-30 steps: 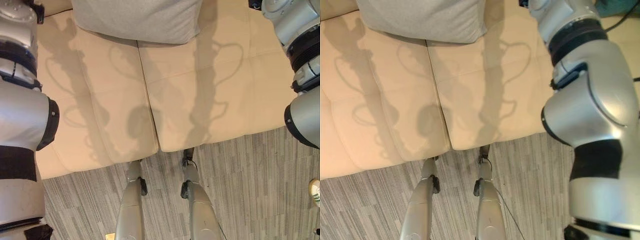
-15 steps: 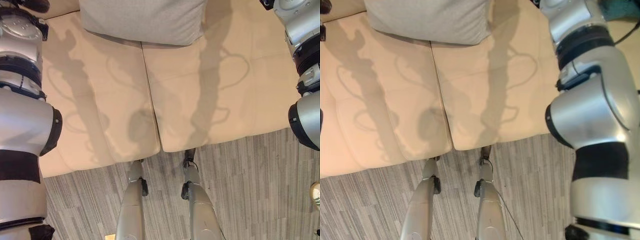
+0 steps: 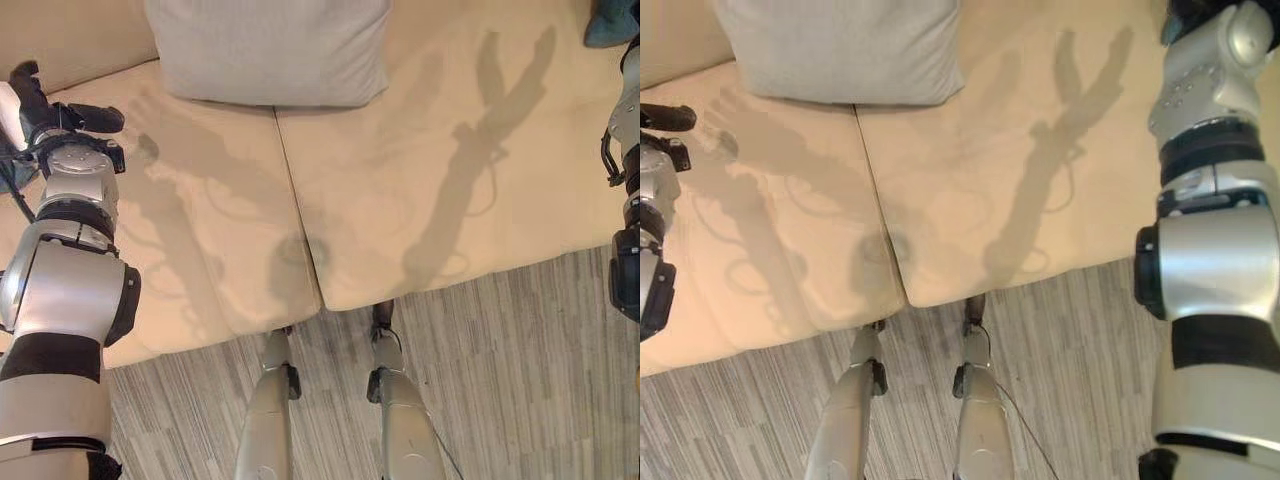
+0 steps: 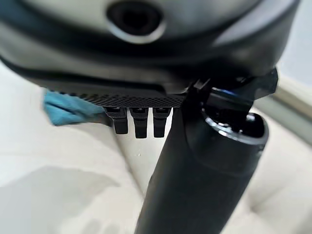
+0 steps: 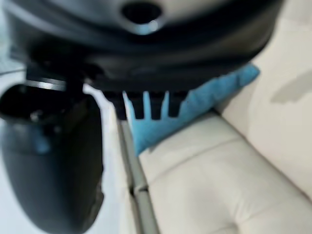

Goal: Pick up all the scattered cushions and arrange them neatly on the sofa.

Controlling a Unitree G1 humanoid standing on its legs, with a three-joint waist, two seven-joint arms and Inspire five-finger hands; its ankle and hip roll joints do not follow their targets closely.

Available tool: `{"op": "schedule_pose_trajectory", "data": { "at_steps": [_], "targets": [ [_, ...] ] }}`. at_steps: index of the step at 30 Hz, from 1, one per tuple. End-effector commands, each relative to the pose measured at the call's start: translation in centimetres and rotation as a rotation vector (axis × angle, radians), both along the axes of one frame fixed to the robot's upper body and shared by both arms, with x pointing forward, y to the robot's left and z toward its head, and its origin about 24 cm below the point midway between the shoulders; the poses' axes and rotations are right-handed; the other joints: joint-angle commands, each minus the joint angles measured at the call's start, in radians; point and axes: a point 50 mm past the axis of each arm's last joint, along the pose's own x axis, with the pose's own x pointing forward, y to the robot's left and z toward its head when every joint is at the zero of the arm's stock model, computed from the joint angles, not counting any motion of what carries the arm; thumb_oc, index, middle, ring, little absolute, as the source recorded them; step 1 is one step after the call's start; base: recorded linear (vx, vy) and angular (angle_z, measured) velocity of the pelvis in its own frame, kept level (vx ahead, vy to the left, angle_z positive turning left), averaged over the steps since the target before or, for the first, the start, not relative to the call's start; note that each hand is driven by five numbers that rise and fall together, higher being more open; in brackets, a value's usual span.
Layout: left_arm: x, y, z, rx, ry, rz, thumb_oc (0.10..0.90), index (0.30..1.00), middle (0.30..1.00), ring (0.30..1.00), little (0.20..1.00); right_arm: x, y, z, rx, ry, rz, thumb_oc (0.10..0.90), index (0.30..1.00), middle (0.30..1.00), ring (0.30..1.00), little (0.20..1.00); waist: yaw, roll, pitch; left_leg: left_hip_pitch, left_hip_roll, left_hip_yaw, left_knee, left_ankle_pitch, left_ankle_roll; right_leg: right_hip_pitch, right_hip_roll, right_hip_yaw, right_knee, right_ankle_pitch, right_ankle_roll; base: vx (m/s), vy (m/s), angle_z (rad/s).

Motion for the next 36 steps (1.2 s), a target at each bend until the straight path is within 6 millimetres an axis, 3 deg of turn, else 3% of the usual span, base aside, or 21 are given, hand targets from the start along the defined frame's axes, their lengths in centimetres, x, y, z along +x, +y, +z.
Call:
{"op": "schedule_pose_trajectory", "data": {
  "at_steps": [1,2,3,4,5,6,7,11,12,13,14,15,17,18,20,25,28,33,36],
  "targets": [
    [-3.4,4.1,-8.7,-0.021,0.119,0.1,0.8,0.9,0.9,0.9,0.9,-2.4,-6.0,-5.5,-0.194,0.128,-0.253,0.8,0.9,0.9,0.9,0.9,0.012,0.037,-0.218,0.126,0.035,0.004,-0.005,-0.17,-0.126,0.118,-0.058,-0.009,0.007,-0.145,0.122,0.06,-0.057,0.03],
    [-4.5,4.4,-11.3,-0.045,0.113,0.076,0.8,0.9,0.9,0.9,0.9,-3.4,-7.5,-7.9,-0.246,0.191,-0.304,0.8,0.9,0.9,0.9,0.9,0.016,0.038,-0.228,0.145,0.035,0.002,-0.005,-0.169,-0.124,0.137,-0.059,-0.015,0.007,-0.144,0.12,0.15,-0.071,0.1],
    [-6.5,3.8,-16.8,-0.067,0.177,0.02,0.8,0.9,0.9,0.9,0.9,-4.9,-9.4,-12.5,-0.375,0.348,-0.364,0.8,0.9,0.9,0.9,0.9,0.019,0.043,-0.235,0.186,0.036,0.004,-0.005,-0.18,-0.121,0.181,-0.063,-0.022,0.007,-0.158,0.116,0.15,-0.074,0.14],
    [-8.7,3.6,-20.1,-0.087,0.225,-0.017,0.8,0.9,0.9,0.9,0.9,-6.5,-10.5,-15.9,-0.46,0.471,-0.4,0.8,0.9,0.9,0.9,0.9,0.022,0.043,-0.246,0.211,0.037,0.004,-0.005,-0.185,-0.119,0.207,-0.063,-0.028,0.007,-0.165,0.115,0.12,-0.054,0.13],
    [-8.8,3.6,-20.2,-0.084,0.23,-0.019,0.8,0.9,0.9,0.9,0.9,-6.6,-10.5,-16.3,-0.458,0.478,-0.402,0.8,0.9,0.9,0.9,0.9,0.025,0.041,-0.251,0.209,0.037,0.003,-0.005,-0.181,-0.119,0.206,-0.063,-0.028,0.007,-0.162,0.115,0.13,-0.05,0.1],
    [-13.1,3.0,-25.8,-0.134,0.379,-0.04,0.8,0.9,0.9,0.9,0.9,-9.7,-11.9,-21.9,-0.551,0.683,-0.417,0.8,0.9,0.9,0.9,0.9,0.029,0.041,-0.275,0.248,0.039,0.003,-0.005,-0.188,-0.115,0.25,-0.066,-0.045,0.007,-0.173,0.112,0.15,-0.052,0.06],
    [-15.8,2.9,-28.7,-0.197,0.478,-0.03,0.8,0.9,0.9,0.9,0.9,-11.2,-12.4,-24.0,-0.623,0.795,-0.425,0.8,0.9,0.9,0.9,0.9,0.031,0.038,-0.284,0.272,0.041,0.003,-0.005,-0.194,-0.115,0.276,-0.065,-0.054,0.007,-0.182,0.111,0.2,-0.063,0.12],
    [-24.2,2.6,-34.9,-0.281,0.839,0.012,0.8,0.9,0.9,0.9,0.9,-17.2,-14.9,-31.5,-0.727,1.261,-0.441,0.8,0.9,0.9,0.9,0.9,0.039,0.031,-0.321,0.345,0.045,0.002,-0.005,-0.2,-0.111,0.354,-0.059,-0.073,0.007,-0.203,0.105,0.08,-0.054,0.11],
    [-24.2,2.6,-34.9,-0.281,0.838,0.012,0.8,0.9,0.9,0.9,0.9,-17.2,-14.9,-31.5,-0.727,1.261,-0.441,0.8,0.9,0.9,0.9,0.9,0.039,0.031,-0.323,0.341,0.045,0.001,-0.005,-0.198,-0.11,0.35,-0.059,-0.073,0.007,-0.201,0.105,0.02,-0.047,0.04],
    [-25.7,2.5,-35.6,-0.276,0.905,0.014,0.8,0.9,0.9,0.9,0.9,-18.4,-15.4,-32.8,-0.684,1.324,-0.438,0.8,0.9,0.9,0.9,0.9,0.04,0.03,-0.335,0.355,0.047,0.0,-0.005,-0.198,-0.109,0.364,-0.057,-0.075,0.007,-0.205,0.102,0.04,-0.039,0.07],
    [-27.0,2.3,-36.3,-0.258,0.984,0.005,0.8,0.9,0.9,0.9,0.9,-19.7,-15.6,-34.5,-0.619,1.396,-0.429,0.8,0.9,0.9,0.9,0.9,0.045,0.028,-0.345,0.371,0.047,0.001,-0.005,-0.2,-0.108,0.382,-0.053,-0.078,0.007,-0.21,0.099,0.0,-0.105,0.06],
    [-28.7,1.4,-37.5,-0.224,1.126,-0.055,0.8,0.9,0.9,0.9,0.9,-22.4,-15.4,-38.2,-0.535,1.573,-0.387,0.8,0.9,0.9,0.9,0.9,0.057,0.027,-0.355,0.396,0.049,-0.003,-0.005,-0.2,-0.109,0.412,-0.046,-0.087,0.007,-0.218,0.095,0.0,-0.093,0.02],
    [-29.7,1.1,-38.0,-0.213,1.188,-0.086,0.8,0.9,0.9,0.9,0.9,-23.6,-15.4,-39.3,-0.488,1.622,-0.371,0.8,0.9,0.9,0.9,0.9,0.061,0.027,-0.368,0.407,0.049,-0.004,-0.005,-0.199,-0.109,0.427,-0.043,-0.091,0.007,-0.222,0.093,0.01,-0.066,0.04],
    [-32.1,-0.1,-39.3,-0.238,1.318,-0.137,0.8,0.9,0.9,0.9,0.9,-26.4,-14.3,-42.4,-0.401,1.766,-0.325,0.8,0.9,0.9,0.9,0.9,0.071,0.029,-0.386,0.436,0.053,-0.007,-0.005,-0.202,-0.109,0.46,-0.037,-0.097,0.007,-0.235,0.088,0.0,-0.074,0.12],
    [-33.8,-0.8,-39.9,-0.29,1.368,-0.139,0.8,0.9,0.9,0.9,0.9,-29.3,-13.1,-44.9,-0.344,1.902,-0.263,0.8,0.9,0.9,0.9,0.9,0.081,0.031,-0.399,0.459,0.057,-0.016,-0.005,-0.202,-0.11,0.492,-0.029,-0.106,0.007,-0.248,0.082,-0.01,-0.092,0.13],
    [-36.0,-2.8,-41.2,-0.427,1.392,-0.112,0.8,0.9,0.9,0.9,0.9,-34.7,-8.0,-50.2,-0.241,2.146,-0.047,0.8,0.9,0.9,0.9,0.9,0.104,0.03,-0.424,0.512,0.07,-0.043,-0.005,-0.199,-0.113,0.566,-0.006,-0.127,0.007,-0.28,0.062,-0.02,-0.097,0.07],
    [-36.3,-4.3,-41.8,-0.46,1.393,-0.148,0.8,0.9,0.9,0.9,0.9,-36.1,-6.3,-51.4,-0.187,2.188,0.018,0.8,0.9,0.9,0.9,0.9,0.109,0.03,-0.432,0.546,0.08,-0.051,-0.005,-0.198,-0.112,0.602,0.009,-0.124,0.007,-0.295,0.053,-0.01,-0.098,0.09],
    [-35.6,-6.9,-42.6,-0.464,1.406,-0.268,0.8,0.9,0.9,0.9,0.9,-36.4,-3.5,-53.0,-0.14,2.193,0.138,0.8,0.9,0.9,0.9,0.9,0.123,0.036,-0.42,0.56,0.116,-0.076,0.091,-0.203,-0.114,0.668,0.054,-0.102,0.007,-0.341,0.017,-0.06,-0.129,-0.09],
    [-34.5,-7.2,-42.6,-0.427,1.393,-0.321,0.8,0.9,0.9,0.9,0.9,-35.5,-3.4,-53.1,-0.191,2.185,0.175,0.8,0.9,0.9,0.9,0.9,0.129,0.042,-0.401,0.558,0.126,-0.101,0.103,-0.175,-0.117,0.688,0.073,-0.104,0.012,-0.352,0.0,-0.1,-0.12,0.05]
  ]
}}
